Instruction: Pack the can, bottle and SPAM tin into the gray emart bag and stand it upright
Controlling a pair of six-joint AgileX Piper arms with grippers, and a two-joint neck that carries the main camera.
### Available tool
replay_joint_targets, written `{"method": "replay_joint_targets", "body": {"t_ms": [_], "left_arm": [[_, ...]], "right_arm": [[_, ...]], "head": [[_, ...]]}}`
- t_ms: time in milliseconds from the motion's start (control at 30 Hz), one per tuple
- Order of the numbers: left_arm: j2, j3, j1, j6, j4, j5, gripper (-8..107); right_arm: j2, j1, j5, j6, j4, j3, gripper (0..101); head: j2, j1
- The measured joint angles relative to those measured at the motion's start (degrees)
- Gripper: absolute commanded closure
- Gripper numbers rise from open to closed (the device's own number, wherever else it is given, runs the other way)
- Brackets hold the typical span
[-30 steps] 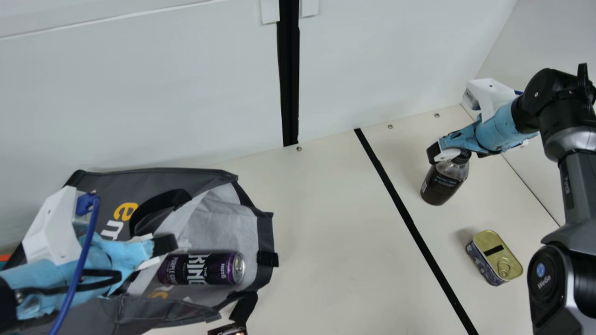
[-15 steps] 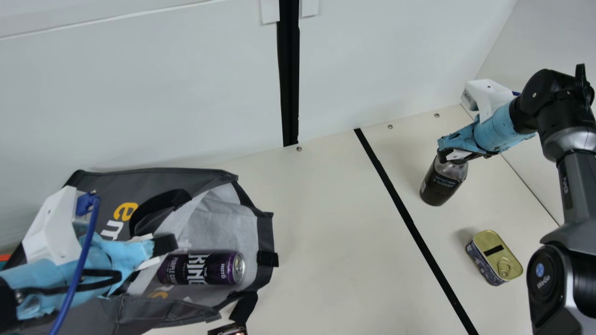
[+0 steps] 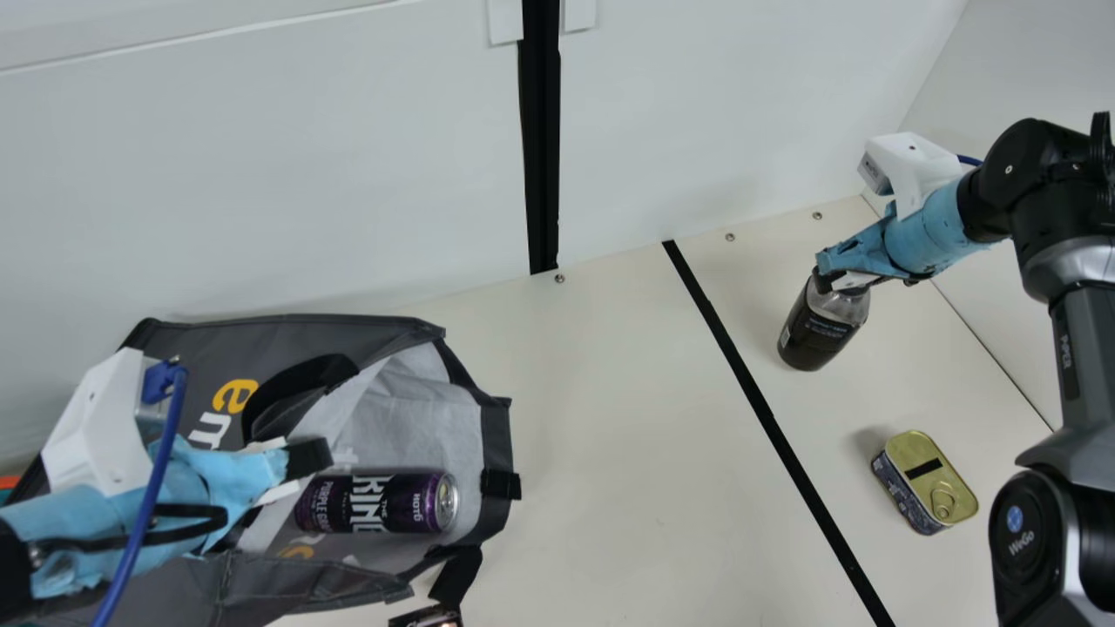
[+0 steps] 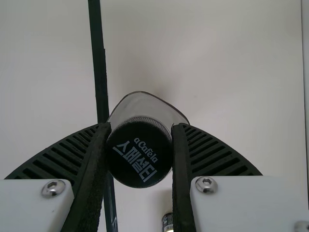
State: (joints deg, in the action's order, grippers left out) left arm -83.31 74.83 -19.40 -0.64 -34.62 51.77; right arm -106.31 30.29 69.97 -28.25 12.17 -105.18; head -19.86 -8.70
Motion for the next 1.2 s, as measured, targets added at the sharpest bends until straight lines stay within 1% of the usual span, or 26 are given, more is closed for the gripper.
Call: {"method": "replay_joint_targets", "body": {"t_ms": [200,533,1200], "left_arm": [[0.0,0.0,0.0,0.0,0.0,0.0,107],[0.0,0.0,0.0,0.0,0.0,0.0,107],[0.0,0.0,0.0,0.0,0.0,0.0,107]], "right_arm": [[1.5,-0.5,0.0,-2.3,1.3,1.4,101],[5.1,-1.9,0.0,-5.8,3.1,4.8,101],[13.3,-8.3,-0.1,-12.2,4.5,13.3,101]], "head": [[0.0,0.0],[-0.1,0.0],[0.0,0.0]]}}
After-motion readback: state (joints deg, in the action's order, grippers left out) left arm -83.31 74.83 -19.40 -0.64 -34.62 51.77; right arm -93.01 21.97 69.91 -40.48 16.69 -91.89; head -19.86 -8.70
